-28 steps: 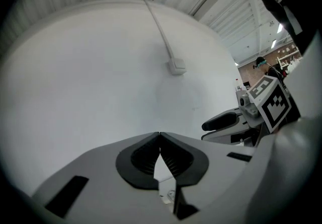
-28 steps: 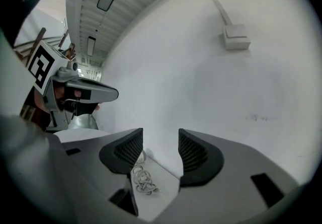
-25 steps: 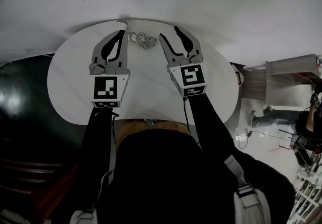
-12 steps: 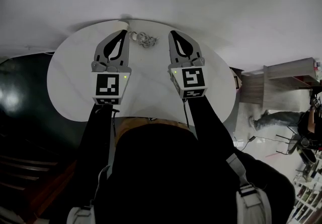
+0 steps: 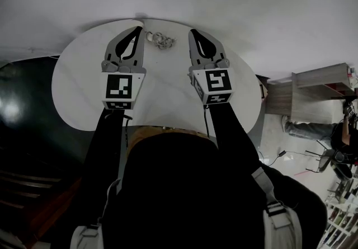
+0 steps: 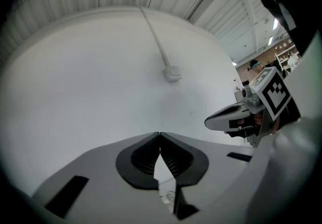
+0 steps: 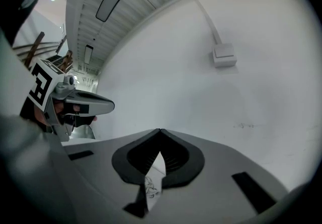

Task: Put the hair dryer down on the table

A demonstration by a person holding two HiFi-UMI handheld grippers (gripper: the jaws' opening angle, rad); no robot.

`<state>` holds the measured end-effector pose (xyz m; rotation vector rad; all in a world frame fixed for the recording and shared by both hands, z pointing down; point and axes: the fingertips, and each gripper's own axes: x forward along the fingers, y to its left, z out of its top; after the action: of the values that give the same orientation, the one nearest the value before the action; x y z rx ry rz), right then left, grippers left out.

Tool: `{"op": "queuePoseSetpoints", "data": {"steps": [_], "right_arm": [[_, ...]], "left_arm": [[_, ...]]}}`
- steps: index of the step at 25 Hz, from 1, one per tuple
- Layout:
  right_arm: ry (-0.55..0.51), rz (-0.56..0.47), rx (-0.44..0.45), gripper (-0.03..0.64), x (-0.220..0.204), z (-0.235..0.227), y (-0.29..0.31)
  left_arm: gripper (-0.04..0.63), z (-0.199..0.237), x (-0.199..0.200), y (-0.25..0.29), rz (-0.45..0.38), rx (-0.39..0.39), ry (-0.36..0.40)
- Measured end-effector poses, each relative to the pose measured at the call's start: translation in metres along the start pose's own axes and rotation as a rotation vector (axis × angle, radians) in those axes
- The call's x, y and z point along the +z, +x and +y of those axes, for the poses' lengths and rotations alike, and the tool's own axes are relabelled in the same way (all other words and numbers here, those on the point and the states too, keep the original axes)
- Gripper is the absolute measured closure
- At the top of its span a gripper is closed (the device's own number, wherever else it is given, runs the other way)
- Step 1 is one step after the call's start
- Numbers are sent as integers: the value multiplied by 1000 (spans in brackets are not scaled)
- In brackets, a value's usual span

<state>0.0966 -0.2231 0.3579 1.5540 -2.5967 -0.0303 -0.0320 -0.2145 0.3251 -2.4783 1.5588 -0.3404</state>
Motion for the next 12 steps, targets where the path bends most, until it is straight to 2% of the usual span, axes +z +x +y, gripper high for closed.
{"op": "queuePoseSetpoints", "data": {"steps": [12], "right_arm": [[-14,-14,-7,591,8,-5,-3]], "left_arm": [[578,7,-8,-6,18,29,-24]]}}
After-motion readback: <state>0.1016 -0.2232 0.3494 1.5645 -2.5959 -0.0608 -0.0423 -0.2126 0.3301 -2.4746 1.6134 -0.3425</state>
